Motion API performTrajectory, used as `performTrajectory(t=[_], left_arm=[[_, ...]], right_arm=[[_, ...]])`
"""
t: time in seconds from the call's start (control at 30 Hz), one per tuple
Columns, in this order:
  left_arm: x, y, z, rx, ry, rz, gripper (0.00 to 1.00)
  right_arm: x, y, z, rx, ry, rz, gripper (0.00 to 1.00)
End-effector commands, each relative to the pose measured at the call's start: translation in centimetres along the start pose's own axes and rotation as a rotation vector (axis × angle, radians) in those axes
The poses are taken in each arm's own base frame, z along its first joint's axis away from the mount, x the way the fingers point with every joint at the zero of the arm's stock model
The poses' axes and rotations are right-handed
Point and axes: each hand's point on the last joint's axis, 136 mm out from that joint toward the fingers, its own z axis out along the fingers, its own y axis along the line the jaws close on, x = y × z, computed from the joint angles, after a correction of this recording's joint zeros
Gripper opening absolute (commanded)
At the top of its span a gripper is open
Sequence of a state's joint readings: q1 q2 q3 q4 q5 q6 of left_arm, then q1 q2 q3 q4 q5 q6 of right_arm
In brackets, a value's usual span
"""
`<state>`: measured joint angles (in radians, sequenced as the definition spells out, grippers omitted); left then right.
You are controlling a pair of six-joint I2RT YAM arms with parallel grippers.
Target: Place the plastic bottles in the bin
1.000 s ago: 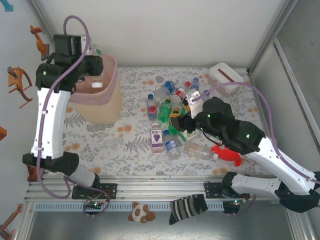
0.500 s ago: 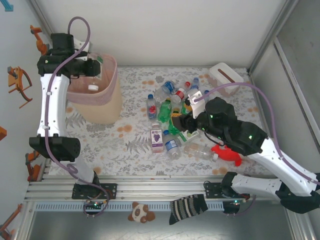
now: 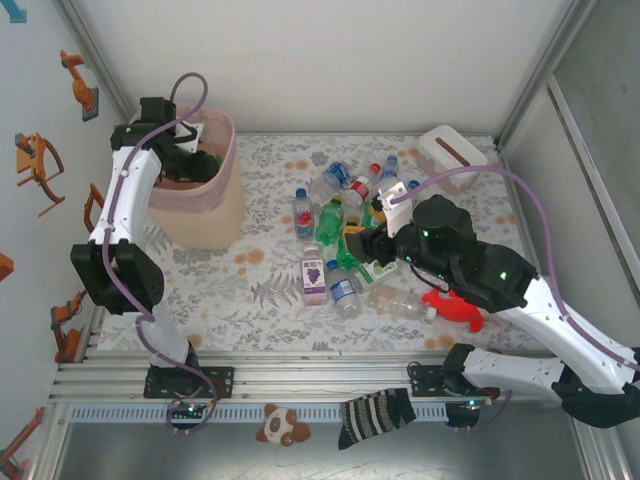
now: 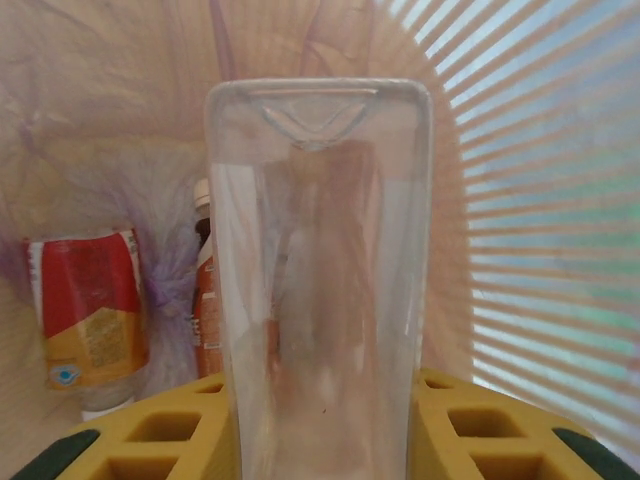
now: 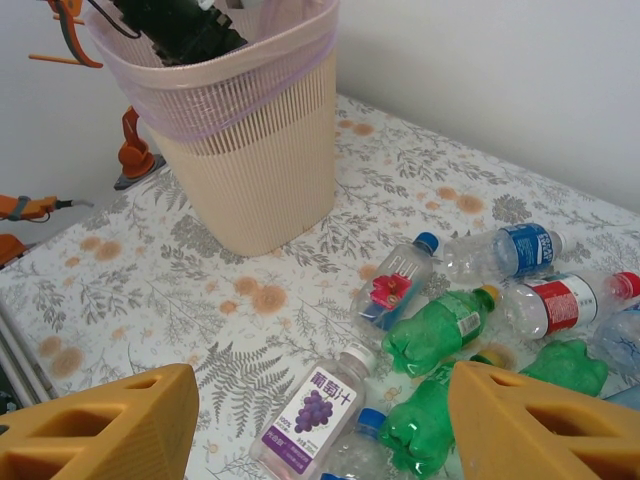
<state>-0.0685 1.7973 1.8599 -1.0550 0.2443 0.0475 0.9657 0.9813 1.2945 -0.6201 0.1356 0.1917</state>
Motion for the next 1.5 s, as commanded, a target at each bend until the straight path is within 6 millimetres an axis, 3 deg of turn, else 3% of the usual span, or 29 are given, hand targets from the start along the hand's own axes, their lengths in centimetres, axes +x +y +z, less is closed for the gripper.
performTrajectory(t=[0.0, 0.47, 0.6, 0.87, 1.13, 1.47], left_arm=[[-1.4, -0.9, 0.9, 0.071, -0.048, -0.059, 0.37], [-7.6, 0.5, 3.4, 0.072, -0.177, -0.197, 0.36], [-8.2, 0.1, 3.4, 0.097, -0.172, -0.203, 0.37], [-4.8, 0.1, 5.1, 0.102, -0.055, -0.208, 0.39], [-1.4, 0.0, 8.7, 0.115, 0.047, -0.226, 0.42], [1.5, 1.5, 12.8, 0.059, 0.102, -0.249, 0.49]], right_arm=[[-0.4, 0.0, -0.2, 0.005, -0.025, 0.014, 0.66], [-0.2, -0.6, -1.2, 0.029, -0.034, 0.027, 0.66], [0.0, -0.8, -1.3, 0.037, -0.037, 0.034, 0.66], [0.2, -0.7, -1.1, 0.034, -0.030, 0.034, 0.66], [0.1, -0.5, -0.8, 0.024, -0.026, 0.030, 0.66], [0.0, -0.2, -0.7, 0.013, -0.027, 0.032, 0.66]])
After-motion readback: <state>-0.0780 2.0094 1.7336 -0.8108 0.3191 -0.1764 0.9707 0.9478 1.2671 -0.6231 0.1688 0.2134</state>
